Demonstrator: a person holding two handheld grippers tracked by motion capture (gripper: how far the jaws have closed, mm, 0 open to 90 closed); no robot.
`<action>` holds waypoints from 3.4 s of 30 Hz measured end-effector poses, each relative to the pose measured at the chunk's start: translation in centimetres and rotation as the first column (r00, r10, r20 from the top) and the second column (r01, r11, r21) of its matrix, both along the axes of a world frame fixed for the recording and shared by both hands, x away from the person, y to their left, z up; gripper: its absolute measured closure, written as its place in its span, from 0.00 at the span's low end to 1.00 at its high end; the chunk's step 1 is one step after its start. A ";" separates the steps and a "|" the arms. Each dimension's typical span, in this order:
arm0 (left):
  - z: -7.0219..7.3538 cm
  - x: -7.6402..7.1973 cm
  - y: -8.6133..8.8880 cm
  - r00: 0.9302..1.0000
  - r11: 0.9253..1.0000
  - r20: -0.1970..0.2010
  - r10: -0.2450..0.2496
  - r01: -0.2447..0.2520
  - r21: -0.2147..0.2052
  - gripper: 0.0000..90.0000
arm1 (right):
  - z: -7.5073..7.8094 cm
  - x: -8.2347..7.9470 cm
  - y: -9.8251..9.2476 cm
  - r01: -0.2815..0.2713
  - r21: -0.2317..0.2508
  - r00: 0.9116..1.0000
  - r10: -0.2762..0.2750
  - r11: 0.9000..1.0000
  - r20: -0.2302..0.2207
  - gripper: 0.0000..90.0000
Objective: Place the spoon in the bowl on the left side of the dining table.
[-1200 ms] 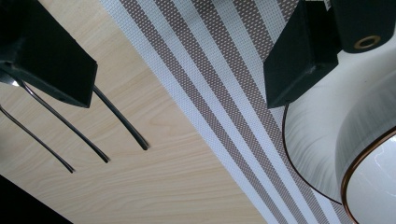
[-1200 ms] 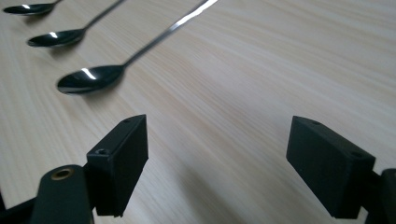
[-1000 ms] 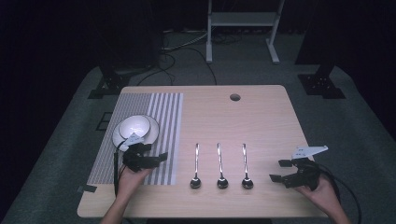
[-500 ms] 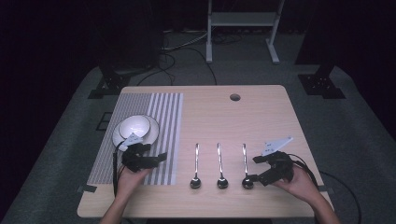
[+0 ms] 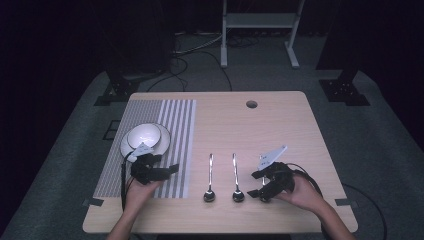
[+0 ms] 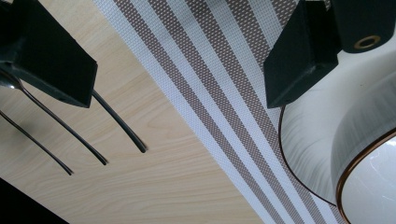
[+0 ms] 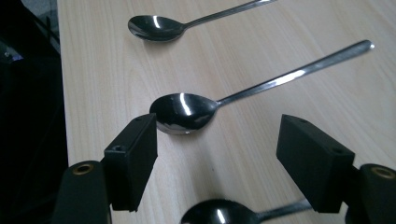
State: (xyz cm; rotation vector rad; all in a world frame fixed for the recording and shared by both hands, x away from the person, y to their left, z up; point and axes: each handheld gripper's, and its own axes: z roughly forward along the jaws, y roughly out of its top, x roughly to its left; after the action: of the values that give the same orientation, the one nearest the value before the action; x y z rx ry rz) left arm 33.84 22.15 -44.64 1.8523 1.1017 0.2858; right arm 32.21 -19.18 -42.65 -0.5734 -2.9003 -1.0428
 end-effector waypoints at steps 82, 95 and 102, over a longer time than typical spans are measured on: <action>0.8 3.8 -11.1 0.972 0.972 -0.089 -0.217 0.207 -0.108 0.13 | -2.4 -1.4 6.1 -0.177 -0.231 0.972 0.207 0.957 0.110 0.66; 0.0 5.1 -13.8 0.962 0.967 -0.141 -0.234 0.214 -0.142 0.13 | -2.4 -1.5 6.0 -0.176 -0.221 0.972 0.204 0.959 0.114 0.66; -0.1 5.8 -15.7 0.953 0.962 -0.159 -0.257 0.236 -0.138 0.16 | -2.4 -1.5 6.0 -0.177 -0.221 0.971 0.207 0.959 0.117 0.66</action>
State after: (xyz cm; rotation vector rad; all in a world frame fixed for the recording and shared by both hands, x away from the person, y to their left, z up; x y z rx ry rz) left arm 39.66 6.42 -44.77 1.9119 0.9669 -0.0886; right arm 30.75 -13.22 -45.09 -0.2197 -3.1320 -0.7897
